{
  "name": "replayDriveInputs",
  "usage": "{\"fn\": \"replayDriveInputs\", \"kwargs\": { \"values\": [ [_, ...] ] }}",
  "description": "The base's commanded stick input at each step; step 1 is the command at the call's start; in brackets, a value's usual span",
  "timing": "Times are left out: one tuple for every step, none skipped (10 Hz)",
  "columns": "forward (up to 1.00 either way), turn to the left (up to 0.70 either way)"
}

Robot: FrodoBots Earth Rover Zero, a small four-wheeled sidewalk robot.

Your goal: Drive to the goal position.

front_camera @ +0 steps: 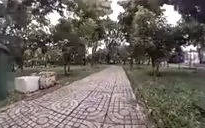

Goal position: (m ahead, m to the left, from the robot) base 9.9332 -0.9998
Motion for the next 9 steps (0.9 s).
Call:
{"fn": "replayDriveInputs", "kwargs": {
  "values": [
    [0.7, 0.0],
    [0.7, 0.0],
    [0.7, 0.0],
    [0.7, 0.03],
    [0.7, 0.27],
    [0.7, 0.23],
    [0.7, 0.0],
    [0.7, -0.07],
    [0.7, -0.23]
  ]
}}
